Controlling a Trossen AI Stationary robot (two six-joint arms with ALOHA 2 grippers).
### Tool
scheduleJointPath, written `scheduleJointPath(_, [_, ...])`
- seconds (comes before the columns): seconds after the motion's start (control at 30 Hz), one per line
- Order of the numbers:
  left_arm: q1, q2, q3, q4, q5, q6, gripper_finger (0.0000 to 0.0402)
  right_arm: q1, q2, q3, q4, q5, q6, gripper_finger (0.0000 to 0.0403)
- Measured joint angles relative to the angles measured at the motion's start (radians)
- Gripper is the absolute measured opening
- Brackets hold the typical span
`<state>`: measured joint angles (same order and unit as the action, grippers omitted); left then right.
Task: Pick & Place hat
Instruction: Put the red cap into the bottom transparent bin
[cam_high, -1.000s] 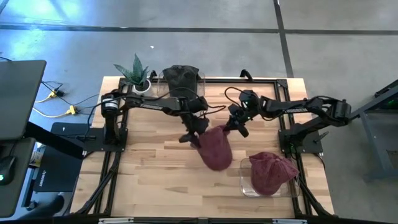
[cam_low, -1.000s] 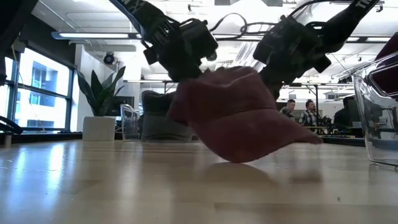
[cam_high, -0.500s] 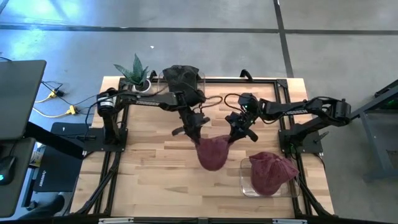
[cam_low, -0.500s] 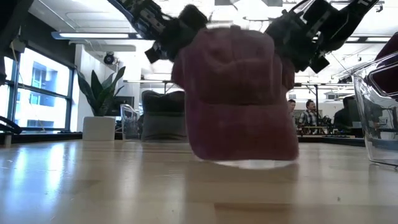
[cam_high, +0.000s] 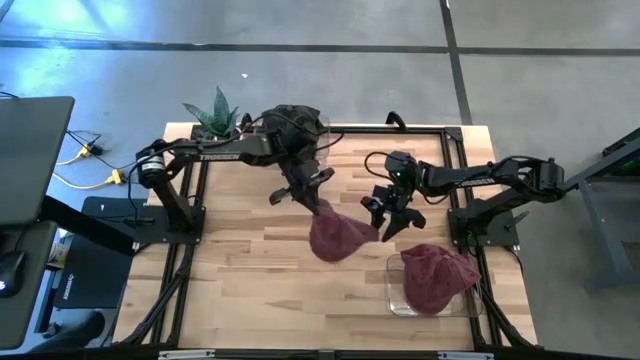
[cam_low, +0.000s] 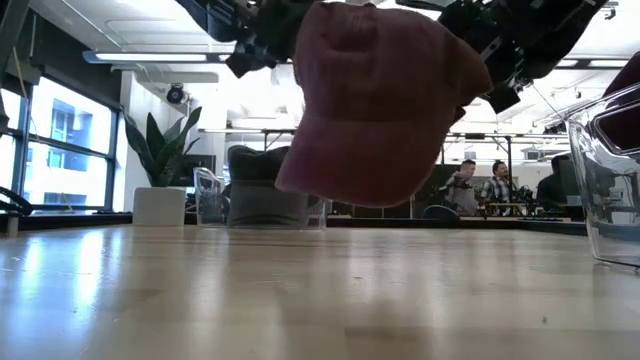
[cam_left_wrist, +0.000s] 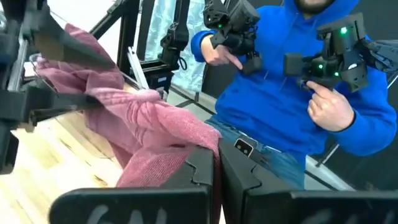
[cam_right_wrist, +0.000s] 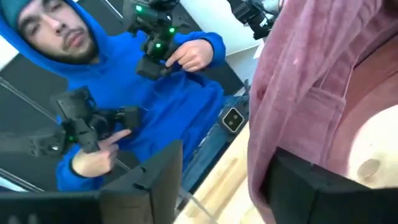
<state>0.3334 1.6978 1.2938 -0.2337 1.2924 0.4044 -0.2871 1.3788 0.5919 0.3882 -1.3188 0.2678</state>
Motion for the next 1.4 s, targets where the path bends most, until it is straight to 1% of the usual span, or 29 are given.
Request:
scheduleJointPath(0.07, [0.0,-0.001,0.0,0.026,0.004,-0.014,0.0002,0.0,-0.004,0.0,0.002,0.038,-0.055,0.0204])
scheduleJointPath(0.1, [0.0,-0.002,0.0,0.033,0.006,-0.017,0.0002,0.0,-0.006,0.0,0.003,0.073,-0.092,0.0206])
scheduleJointPath(0.27, [0.0,0.002,0.0,0.029,-0.025,-0.02,0.0002,0.001,-0.006,0.0,-0.004,0.317,-0.279,0.0207])
scheduleJointPath(0.33, [0.0,0.019,0.002,0.029,-0.066,-0.021,0.0002,0.01,-0.006,0.0,-0.013,0.379,-0.376,0.0207])
scheduleJointPath(0.4, [0.001,0.031,0.0,0.014,-0.138,-0.044,0.0002,0.025,-0.006,0.0,-0.032,0.411,-0.465,0.0204])
scheduleJointPath(0.43, [0.002,0.037,0.0,0.021,-0.177,-0.057,0.0002,0.035,-0.006,0.0,-0.045,0.435,-0.506,0.0201])
scheduleJointPath(0.5, [0.01,0.047,0.002,0.029,-0.238,-0.067,0.0002,0.055,-0.006,0.0,-0.078,0.52,-0.579,0.019])
scheduleJointPath(0.57, [0.018,0.059,0.001,0.022,-0.25,-0.078,0.0002,0.07,-0.006,0.0,-0.124,0.608,-0.622,0.0166])
scheduleJointPath(0.6, [0.022,0.069,0.001,0.024,-0.248,-0.079,0.0002,0.074,-0.006,0.0,-0.146,0.633,-0.631,0.0148])
scheduleJointPath(0.7, [0.033,0.109,0.001,0.017,-0.243,-0.08,0.0002,0.072,-0.006,0.0,-0.212,0.638,-0.628,0.008])
scheduleJointPath(0.77, [0.045,0.123,-0.001,0.008,-0.218,-0.074,0.0002,0.068,-0.006,0.0,-0.242,0.632,-0.618,0.0029])
scheduleJointPath(0.8, [0.053,0.132,0.001,0.018,-0.203,-0.072,0.0003,0.064,-0.005,0.0,-0.25,0.632,-0.613,0.0015])
scheduleJointPath(0.83, [0.057,0.144,0.002,0.028,-0.193,-0.072,0.0003,0.059,-0.001,0.0,-0.251,0.631,-0.61,0.001])
scheduleJointPath(0.93, [0.064,0.194,0.001,0.051,-0.171,-0.088,0.0012,0.024,0.033,0.0,-0.244,0.602,-0.582,0.0024])
scheduleJointPath(1.0, [0.065,0.22,0.0,0.055,-0.17,-0.109,0.003,-0.007,0.072,0.0,-0.226,0.58,-0.551,0.0018])
scheduleJointPath(1.07, [0.065,0.237,0.0,0.06,-0.163,-0.136,0.0059,-0.037,0.119,0.0,-0.196,0.552,-0.519,0.0006])
scheduleJointPath(1.2, [0.059,0.273,0.0,0.054,-0.188,-0.147,0.0146,-0.076,0.212,0.0,-0.125,0.545,-0.45,0.0012])
scheduleJointPath(1.3, [0.059,0.272,0.001,0.052,-0.252,-0.143,0.0219,-0.101,0.261,0.009,-0.123,0.54,-0.401,0.0013])
scheduleJointPath(1.4, [0.059,0.272,0.0,0.05,-0.394,-0.14,0.0279,-0.124,0.271,0.01,-0.124,0.51,-0.348,0.0005])
